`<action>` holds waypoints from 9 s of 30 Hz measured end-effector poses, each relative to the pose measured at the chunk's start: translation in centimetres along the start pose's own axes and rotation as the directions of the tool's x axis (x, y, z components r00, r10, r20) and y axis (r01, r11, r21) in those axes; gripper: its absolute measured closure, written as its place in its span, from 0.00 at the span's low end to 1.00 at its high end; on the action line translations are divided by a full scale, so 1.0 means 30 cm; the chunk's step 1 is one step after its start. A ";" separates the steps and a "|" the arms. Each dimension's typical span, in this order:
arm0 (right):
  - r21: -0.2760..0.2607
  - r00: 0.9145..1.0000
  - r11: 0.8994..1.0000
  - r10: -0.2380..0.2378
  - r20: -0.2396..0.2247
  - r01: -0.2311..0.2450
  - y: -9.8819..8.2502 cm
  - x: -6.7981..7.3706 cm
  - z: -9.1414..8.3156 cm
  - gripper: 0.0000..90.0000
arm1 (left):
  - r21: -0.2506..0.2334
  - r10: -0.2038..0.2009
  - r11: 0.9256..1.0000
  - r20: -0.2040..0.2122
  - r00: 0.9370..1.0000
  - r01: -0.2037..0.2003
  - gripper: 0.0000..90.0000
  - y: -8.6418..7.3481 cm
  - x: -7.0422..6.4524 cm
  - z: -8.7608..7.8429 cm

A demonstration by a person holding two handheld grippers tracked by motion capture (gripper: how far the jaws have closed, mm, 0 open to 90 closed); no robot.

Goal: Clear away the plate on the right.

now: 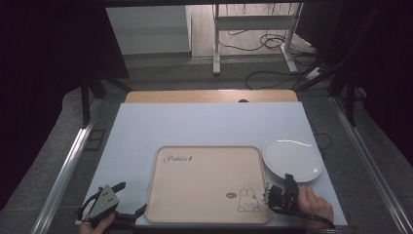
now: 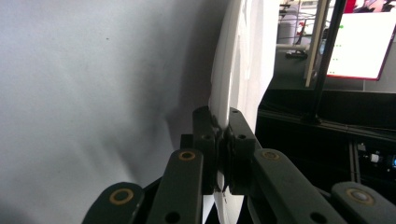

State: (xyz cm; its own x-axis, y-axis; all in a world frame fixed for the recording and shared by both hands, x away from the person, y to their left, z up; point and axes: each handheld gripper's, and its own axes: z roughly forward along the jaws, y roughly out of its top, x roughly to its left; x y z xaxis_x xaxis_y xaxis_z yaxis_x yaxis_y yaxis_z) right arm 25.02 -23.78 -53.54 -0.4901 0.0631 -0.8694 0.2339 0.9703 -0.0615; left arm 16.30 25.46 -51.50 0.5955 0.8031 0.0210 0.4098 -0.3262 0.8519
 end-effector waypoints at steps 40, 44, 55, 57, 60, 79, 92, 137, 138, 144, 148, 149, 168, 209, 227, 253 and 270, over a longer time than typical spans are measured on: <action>-0.226 0.995 0.972 -0.038 0.097 0.059 0.099 0.015 -0.119 0.94 | -0.050 -0.032 0.998 0.061 0.998 0.035 0.00 -0.009 0.017 -0.014; -0.249 0.994 0.967 -0.039 0.099 0.063 0.122 0.020 -0.137 0.94 | -0.049 -0.030 0.998 0.062 0.998 0.034 0.00 -0.009 0.017 -0.014; -0.299 0.994 0.950 -0.061 0.095 0.087 0.174 0.032 -0.173 0.94 | -0.046 -0.028 0.998 0.065 0.997 0.031 0.00 -0.008 0.017 -0.013; -0.340 0.993 0.936 -0.054 0.109 0.089 0.183 0.037 -0.169 0.94 | -0.045 -0.028 0.998 0.066 0.997 0.031 0.00 -0.008 0.017 -0.013; -0.312 0.992 0.944 -0.079 0.096 0.106 0.197 0.036 -0.193 0.94 | -0.045 -0.028 0.998 0.067 0.997 0.031 0.00 -0.008 0.017 -0.013; -0.430 0.987 0.890 -0.117 0.109 0.153 0.294 0.078 -0.233 0.93 | -0.044 -0.025 0.999 0.071 0.997 0.028 0.00 -0.009 0.017 -0.012; -0.484 0.985 0.859 -0.138 0.101 0.170 0.347 0.100 -0.259 0.93 | -0.043 -0.023 0.999 0.074 0.997 0.026 0.00 -0.009 0.017 -0.012; -0.570 0.975 0.799 -0.219 0.021 0.192 0.481 0.188 -0.285 0.95 | -0.040 -0.014 0.999 0.088 0.996 0.018 0.00 -0.009 0.017 -0.012; -0.576 0.976 0.796 -0.219 0.015 0.188 0.482 0.190 -0.282 0.95 | -0.040 -0.014 0.999 0.088 0.996 0.018 0.00 -0.009 0.017 -0.011; -0.579 0.969 0.790 -0.246 0.002 0.202 0.484 0.195 -0.273 0.93 | -0.039 -0.014 0.999 0.091 0.996 0.017 0.00 -0.009 0.016 -0.011; -0.568 0.969 0.801 -0.245 -0.018 0.192 0.482 0.196 -0.274 0.92 | -0.037 -0.012 0.999 0.091 0.996 0.015 0.00 -0.009 0.017 -0.011; -0.571 0.970 0.800 -0.242 -0.023 0.186 0.482 0.195 -0.272 0.92 | -0.036 -0.012 0.999 0.092 0.996 0.015 0.00 -0.009 0.017 -0.011; -0.542 0.978 0.820 -0.208 0.013 0.182 0.472 0.180 -0.292 0.78 | -0.035 -0.010 0.999 0.098 0.995 0.014 0.00 -0.008 0.016 -0.009; -0.544 0.988 0.832 -0.151 -0.031 0.110 0.401 0.097 -0.326 0.65 | -0.033 -0.008 0.999 0.104 0.995 0.011 0.00 -0.008 0.016 -0.008; -0.534 0.993 0.845 -0.080 -0.081 0.025 0.377 0.066 -0.286 0.56 | -0.032 -0.008 0.999 0.104 0.995 0.011 0.00 -0.008 0.016 -0.008; -0.525 0.984 0.842 0.034 -0.176 -0.124 0.345 0.018 -0.248 0.44 | -0.030 -0.005 1.000 0.106 0.994 0.009 0.00 -0.007 0.016 -0.007; -0.506 0.957 0.828 0.117 -0.264 -0.241 0.320 -0.006 -0.211 0.39 | -0.029 -0.005 1.000 0.109 0.994 0.009 0.00 -0.007 0.016 -0.006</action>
State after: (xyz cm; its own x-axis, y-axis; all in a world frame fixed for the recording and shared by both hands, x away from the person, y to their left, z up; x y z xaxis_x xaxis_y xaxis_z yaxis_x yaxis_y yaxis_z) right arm 22.04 -13.01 -50.85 -0.6639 0.2353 -0.7099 -0.1132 0.9066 0.4064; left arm 16.37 26.01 -51.57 0.6653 0.7454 -0.0409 0.3944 -0.3044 0.8671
